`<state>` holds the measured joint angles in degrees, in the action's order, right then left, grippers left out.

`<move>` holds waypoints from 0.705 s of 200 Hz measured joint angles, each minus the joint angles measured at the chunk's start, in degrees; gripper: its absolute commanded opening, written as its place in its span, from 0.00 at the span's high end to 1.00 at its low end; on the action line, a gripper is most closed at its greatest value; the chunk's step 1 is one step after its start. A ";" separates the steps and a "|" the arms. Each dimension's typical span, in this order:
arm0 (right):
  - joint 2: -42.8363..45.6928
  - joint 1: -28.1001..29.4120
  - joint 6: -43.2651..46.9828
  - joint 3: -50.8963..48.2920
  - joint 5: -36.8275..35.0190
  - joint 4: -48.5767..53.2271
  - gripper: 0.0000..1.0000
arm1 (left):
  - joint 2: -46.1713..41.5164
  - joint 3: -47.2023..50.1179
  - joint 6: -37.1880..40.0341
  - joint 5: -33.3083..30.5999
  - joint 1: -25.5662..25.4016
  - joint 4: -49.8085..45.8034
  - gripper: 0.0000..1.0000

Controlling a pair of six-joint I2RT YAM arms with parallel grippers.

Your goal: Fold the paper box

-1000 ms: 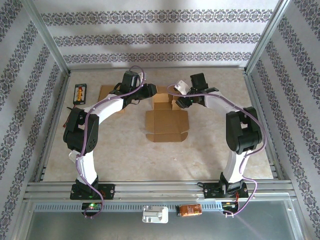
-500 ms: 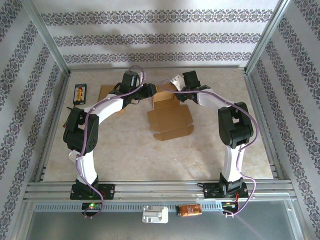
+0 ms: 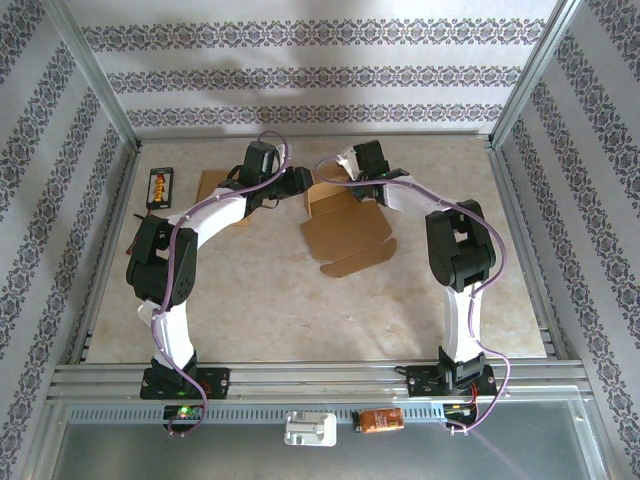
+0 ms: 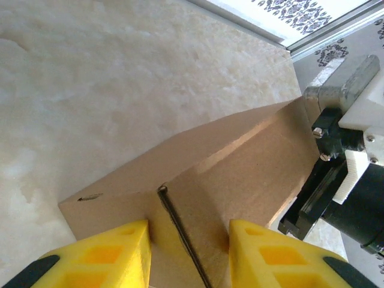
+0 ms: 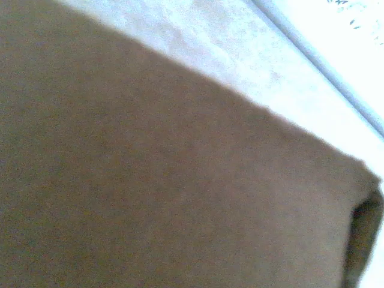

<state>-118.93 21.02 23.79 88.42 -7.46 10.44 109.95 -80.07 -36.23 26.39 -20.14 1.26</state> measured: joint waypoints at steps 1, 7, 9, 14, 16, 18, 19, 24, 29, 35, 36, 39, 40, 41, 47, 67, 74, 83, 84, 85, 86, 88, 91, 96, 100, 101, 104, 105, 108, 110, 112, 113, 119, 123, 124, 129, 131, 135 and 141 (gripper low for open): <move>-0.04 0.00 -0.07 0.09 -0.02 0.00 1.00 | 0.00 0.00 0.00 0.00 0.00 0.00 0.64; -0.24 -0.02 -0.13 0.42 0.07 0.00 0.98 | 0.00 0.00 -0.02 -0.11 0.00 0.00 0.64; -0.28 -0.02 -0.09 0.52 0.07 0.00 0.95 | -0.02 0.00 -0.04 -0.09 0.00 0.02 0.64; -0.39 -0.02 -0.11 0.74 0.17 0.00 0.83 | -0.02 0.00 -0.09 -0.13 0.04 0.04 0.64; -0.39 -0.02 -0.11 0.79 0.17 0.00 0.78 | -0.02 0.00 -0.13 -0.13 0.04 0.02 0.63; -0.42 -0.02 -0.09 0.85 0.17 0.00 0.74 | -0.02 0.00 -0.20 -0.13 0.04 0.02 0.63; -0.44 -0.02 -0.09 0.87 0.17 0.00 0.73 | -0.04 0.00 -0.22 -0.15 0.04 0.00 0.63; -0.48 -0.02 -0.20 0.96 0.22 0.04 0.70 | -0.07 0.00 -0.28 -0.26 0.04 0.02 0.62; -0.48 -0.02 0.11 1.03 0.20 0.17 0.69 | -0.07 0.00 -0.31 -0.09 0.04 0.15 0.60; -0.55 0.11 0.35 1.07 0.17 0.48 0.71 | -0.07 0.00 -0.37 -0.02 -0.07 0.31 0.57; -0.59 0.15 0.46 1.07 0.17 0.55 0.71 | -0.07 0.02 -0.42 0.00 -0.09 0.33 0.57; -0.61 0.17 0.57 1.09 0.17 0.72 0.75 | -0.07 0.02 -0.61 0.00 -0.13 0.33 0.56; -0.63 0.20 0.59 1.07 0.15 0.81 0.76 | -0.07 0.02 -0.61 0.02 -0.13 0.33 0.56; -0.66 0.24 0.61 1.09 0.15 0.87 0.77 | -0.07 0.02 -0.59 0.04 -0.13 0.33 0.55; -0.76 0.24 0.63 1.07 0.04 0.94 0.84 | -0.17 0.07 -0.79 -0.02 -0.15 0.42 0.54; -0.79 0.09 0.68 1.18 0.68 0.61 1.00 | -0.87 1.25 -1.90 0.02 -0.09 1.66 0.47; -0.79 0.11 1.03 1.27 0.92 0.35 1.00 | -1.40 2.03 -2.21 0.09 -0.11 2.25 0.44; -0.52 0.11 1.77 1.27 1.36 0.28 1.00 | -2.47 3.34 -2.62 0.42 -0.11 3.13 0.40; -0.46 0.11 1.86 1.25 1.36 0.28 1.00 | -2.56 3.45 -2.67 0.42 -0.11 3.21 0.40; -0.44 0.13 1.90 1.25 1.40 0.31 1.00 | -2.62 3.58 -2.73 0.39 -0.11 3.32 0.39; -0.44 0.13 1.97 1.25 1.53 0.35 1.00 | -2.75 3.78 -2.91 0.44 -0.11 3.50 0.39; -0.37 0.15 2.12 1.25 1.60 0.39 1.00 | -3.06 4.11 -3.02 0.61 -0.11 3.58 0.38; -0.07 0.15 2.78 1.16 1.73 0.48 1.00 | -3.58 4.55 -3.06 0.68 -0.13 3.82 0.37; 0.37 0.24 3.69 1.03 1.95 0.68 1.00 | -4.55 5.46 -3.21 0.90 -0.17 4.13 0.35; 0.83 0.26 4.59 0.81 2.01 0.87 1.00 | -5.42 6.40 -3.39 1.05 -0.22 4.57 0.34; 0.92 0.28 4.76 0.76 2.03 0.90 1.00 | -5.81 6.69 -3.45 1.09 -0.24 4.66 0.34; 1.42 0.35 5.79 0.55 2.03 1.09 1.00 | -6.71 7.37 -3.34 1.11 -0.28 4.81 0.33; 1.64 0.42 6.19 0.42 2.03 1.18 1.00 | -6.88 7.52 -3.37 1.11 -0.28 4.90 0.33; 2.21 0.50 7.21 0.20 1.97 1.57 1.00 | -7.87 8.26 -3.50 1.14 -0.35 5.09 0.32; 2.71 0.52 8.28 0.07 1.92 2.03 1.00 | -8.81 8.79 -3.28 1.20 -0.39 5.22 0.32; 3.10 0.55 8.96 -0.09 1.92 2.51 1.00 | -9.55 9.33 -3.30 1.20 -0.39 5.38 0.31; 3.23 0.55 9.22 -0.13 1.92 2.69 1.00 | -9.79 9.51 -3.32 1.20 -0.39 5.46 0.31; 4.55 0.74 12.09 -0.22 1.55 4.46 1.00 | -12.37 10.99 -2.97 1.20 -0.50 5.75 0.30; 5.64 0.96 14.45 -0.22 0.94 5.88 1.00 | -14.64 12.07 -2.47 1.09 -0.50 5.70 0.29; 5.81 0.98 14.84 -0.22 0.81 6.03 1.00 | -14.99 12.26 -2.36 1.05 -0.50 5.75 0.29; 7.15 1.05 17.68 -0.15 -0.31 7.82 1.00 | -17.94 13.55 -1.70 0.63 -0.52 5.57 0.28; 7.69 1.20 19.04 -0.07 -0.94 8.55 1.00 | -19.15 14.10 -1.29 0.33 -0.55 5.62 0.28; 8.74 1.42 21.46 0.11 -2.21 10.27 1.00 | -21.29 14.97 -0.87 -0.04 -0.52 5.53 0.28; 10.08 1.81 25.07 0.55 -4.22 12.68 1.00 | -25.27 16.39 0.48 -1.38 -0.52 5.35 0.27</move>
<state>-108.86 22.83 48.86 88.97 -11.68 23.11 84.68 -63.68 -35.75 25.02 -20.67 6.61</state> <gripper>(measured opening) 0.078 0.719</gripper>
